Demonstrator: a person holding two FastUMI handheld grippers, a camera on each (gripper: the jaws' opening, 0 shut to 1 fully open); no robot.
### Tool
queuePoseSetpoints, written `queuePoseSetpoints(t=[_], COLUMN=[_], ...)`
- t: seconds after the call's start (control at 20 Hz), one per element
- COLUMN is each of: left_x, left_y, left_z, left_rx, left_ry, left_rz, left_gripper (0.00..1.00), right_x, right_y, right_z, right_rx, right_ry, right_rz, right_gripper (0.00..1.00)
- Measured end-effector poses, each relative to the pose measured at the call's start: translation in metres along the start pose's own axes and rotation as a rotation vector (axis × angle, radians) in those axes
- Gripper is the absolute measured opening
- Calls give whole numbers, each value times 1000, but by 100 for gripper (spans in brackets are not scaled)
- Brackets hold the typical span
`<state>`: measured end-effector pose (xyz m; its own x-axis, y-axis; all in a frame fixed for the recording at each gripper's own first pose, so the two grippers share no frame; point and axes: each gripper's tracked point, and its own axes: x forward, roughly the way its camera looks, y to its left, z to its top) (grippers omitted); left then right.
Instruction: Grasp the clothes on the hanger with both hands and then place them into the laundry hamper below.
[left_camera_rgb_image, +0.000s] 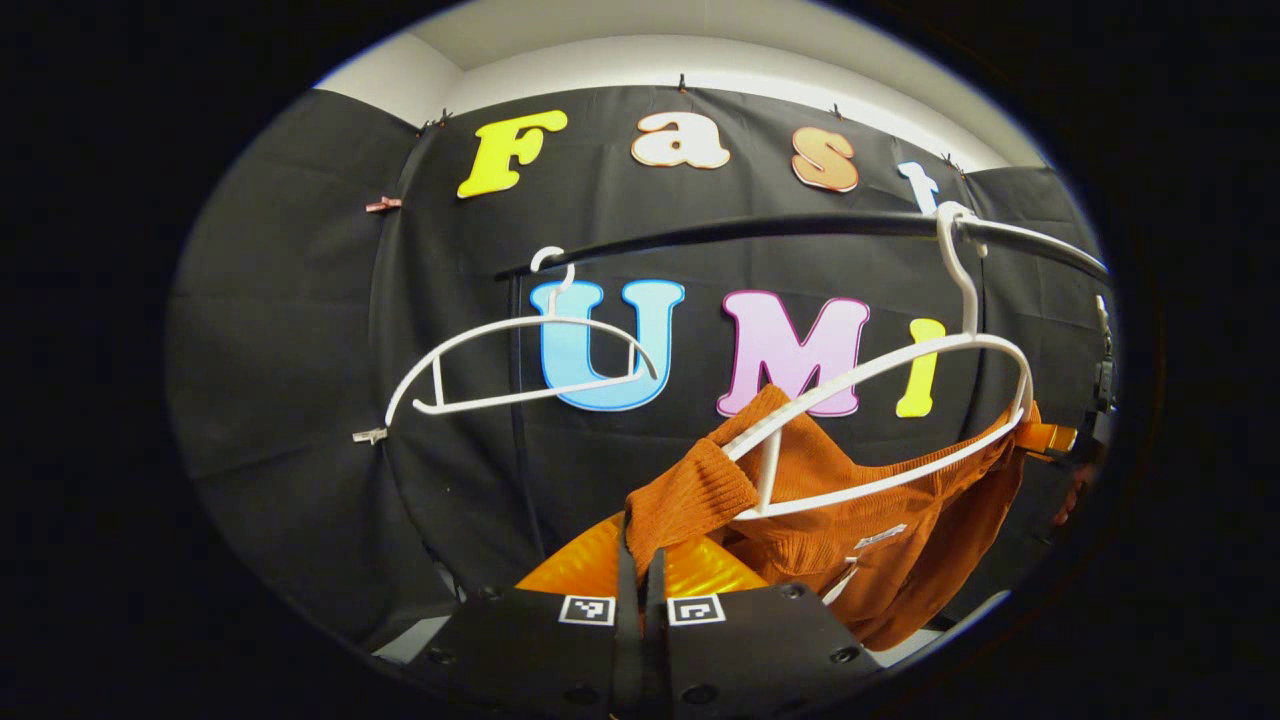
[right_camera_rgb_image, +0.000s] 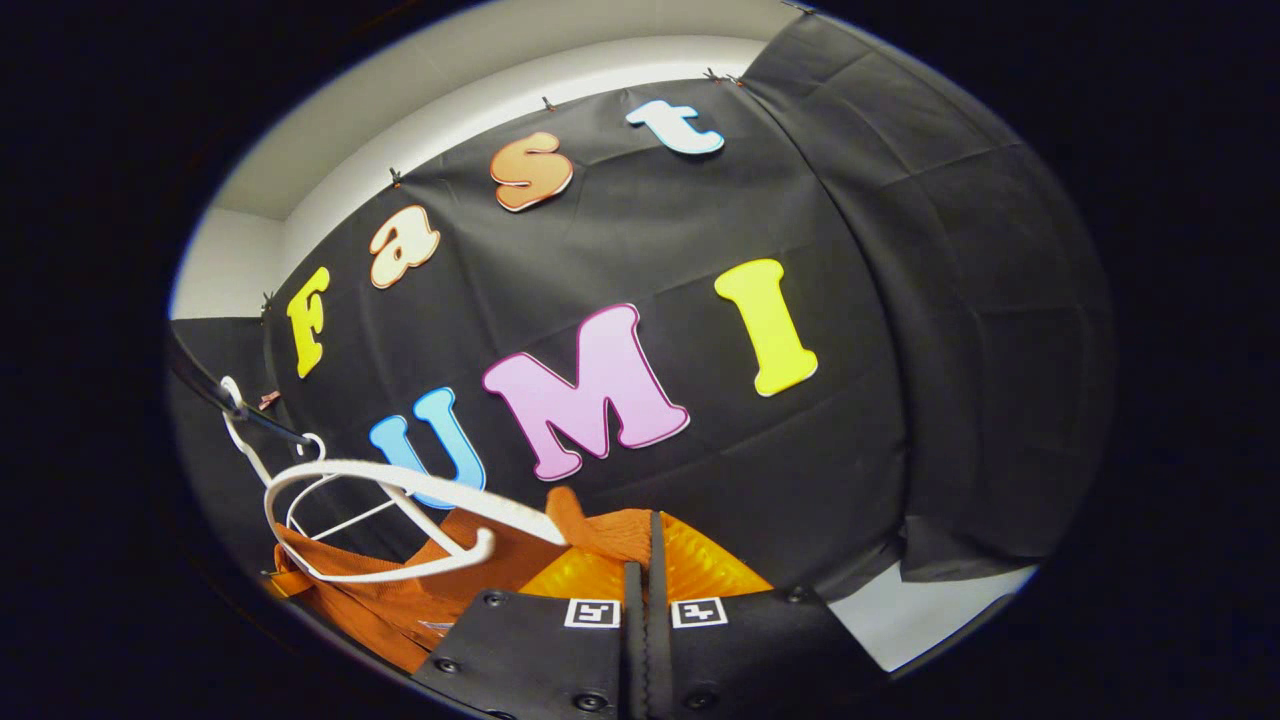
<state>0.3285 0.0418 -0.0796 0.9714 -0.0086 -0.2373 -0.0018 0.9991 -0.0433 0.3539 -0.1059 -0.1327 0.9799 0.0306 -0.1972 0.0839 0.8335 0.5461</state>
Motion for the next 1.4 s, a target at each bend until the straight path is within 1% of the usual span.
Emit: queuePoseSetpoints(t=[0.15, 0.2, 0.4, 0.55, 0.75, 1.0, 1.2, 1.3, 1.4], left_x=[-2, -3, -12, -20, -34, -51, -58, -58, -56], left_y=[16, 19, 24, 8, -28, -78, -108, -118, -125], left_z=[-33, -43, -83, -101, -102, -83, -69, -69, -84], left_rx=[-42, -52, -29, -16, -18, -43, -43, -36, -23], left_ry=[52, 66, 113, 133, 132, 102, 64, 48, 62], left_rz=[19, 17, 11, -30, -103, -211, -277, -301, -316], left_gripper=[5, 5, 5, 5, 5, 5, 5, 5, 5], right_x=[-10, -15, -38, -57, -83, -110, -121, -121, -121], right_y=[-3, 2, 28, 51, 86, 135, 173, 180, 180], right_z=[-33, -41, -68, -83, -105, -126, -118, -121, -138], right_rx=[25, 30, 51, 69, 85, 64, 45, 21, -1], right_ry=[57, 69, 116, 149, 198, 253, 249, 250, 274], right_rz=[9, 27, 109, 170, 243, 334, 399, 420, 423], right_gripper=[4, 4, 4, 4, 4, 4, 4, 4, 4])
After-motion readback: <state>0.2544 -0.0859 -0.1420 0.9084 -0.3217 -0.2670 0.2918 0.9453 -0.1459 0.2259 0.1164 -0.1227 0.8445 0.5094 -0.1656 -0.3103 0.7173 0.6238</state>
